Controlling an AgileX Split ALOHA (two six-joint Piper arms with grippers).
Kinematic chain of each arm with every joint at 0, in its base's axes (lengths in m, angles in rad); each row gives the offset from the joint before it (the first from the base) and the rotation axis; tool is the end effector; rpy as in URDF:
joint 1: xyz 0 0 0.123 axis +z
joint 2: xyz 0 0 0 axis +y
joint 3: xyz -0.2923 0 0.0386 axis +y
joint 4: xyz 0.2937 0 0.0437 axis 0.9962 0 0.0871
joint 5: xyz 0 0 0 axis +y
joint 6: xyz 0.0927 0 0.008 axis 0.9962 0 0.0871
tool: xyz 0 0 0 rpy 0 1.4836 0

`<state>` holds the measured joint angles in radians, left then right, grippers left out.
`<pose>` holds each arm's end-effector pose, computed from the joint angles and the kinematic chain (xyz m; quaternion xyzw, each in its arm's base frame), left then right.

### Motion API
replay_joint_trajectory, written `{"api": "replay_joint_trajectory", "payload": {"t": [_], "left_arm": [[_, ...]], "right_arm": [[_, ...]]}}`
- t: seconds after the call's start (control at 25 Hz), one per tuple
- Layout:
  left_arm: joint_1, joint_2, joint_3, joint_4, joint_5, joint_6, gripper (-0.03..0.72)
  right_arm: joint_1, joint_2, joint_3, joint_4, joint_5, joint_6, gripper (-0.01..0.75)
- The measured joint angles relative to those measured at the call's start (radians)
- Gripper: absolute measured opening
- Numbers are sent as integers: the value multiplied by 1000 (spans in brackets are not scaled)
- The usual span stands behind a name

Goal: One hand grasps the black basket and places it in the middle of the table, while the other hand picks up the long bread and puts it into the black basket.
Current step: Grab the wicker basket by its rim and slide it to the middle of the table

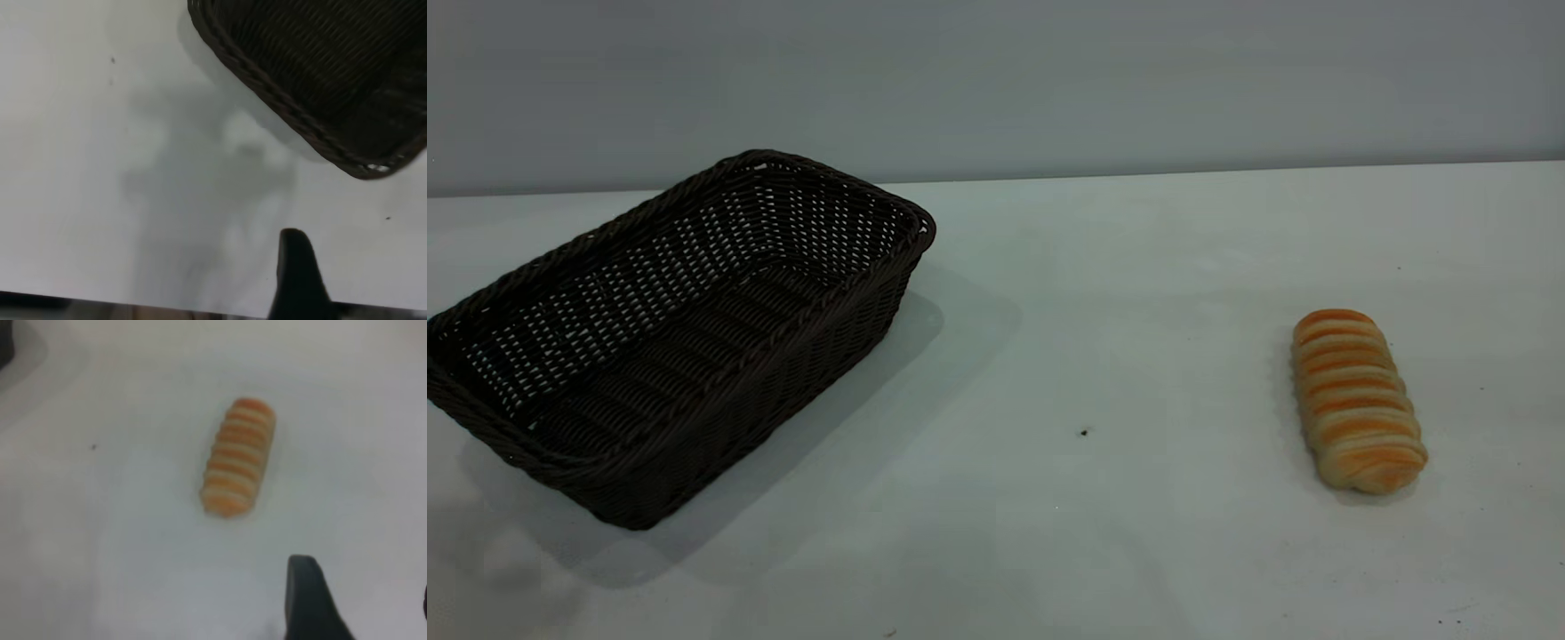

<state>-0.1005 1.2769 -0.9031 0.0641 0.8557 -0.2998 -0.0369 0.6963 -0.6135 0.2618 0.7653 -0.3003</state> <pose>0.2793 -0.0236 0.2628 -0.0819 0.9733 -0.0147 0.2138 0.1646 0.0106 0.2973 -0.0692 0.9101 0.0529 0.4052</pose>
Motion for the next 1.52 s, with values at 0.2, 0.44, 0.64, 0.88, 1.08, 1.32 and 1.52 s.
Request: {"api": "replay_joint_trajectory", "payload": {"t": [0.2,0.44,0.64,0.88,1.08,1.32,1.52], "left_arm": [[0,297,-100,-1,-50,-25,524],[0,462,-133,-19,-145,-143,512],[0,461,-133,40,-145,-370,503],[0,430,-76,208,-114,-665,502],[0,427,-64,173,-169,-661,502],[0,433,-20,157,-246,-680,502],[0,465,-12,135,-288,-682,502]], "right_arm": [[0,34,0,6,-13,-1,392],[0,133,0,8,-29,-2,392],[0,159,0,8,-63,-3,392],[0,160,0,13,-85,-4,392],[0,160,0,23,-85,-4,392],[0,160,0,23,-70,-5,392],[0,160,0,25,-70,-8,392]]}}
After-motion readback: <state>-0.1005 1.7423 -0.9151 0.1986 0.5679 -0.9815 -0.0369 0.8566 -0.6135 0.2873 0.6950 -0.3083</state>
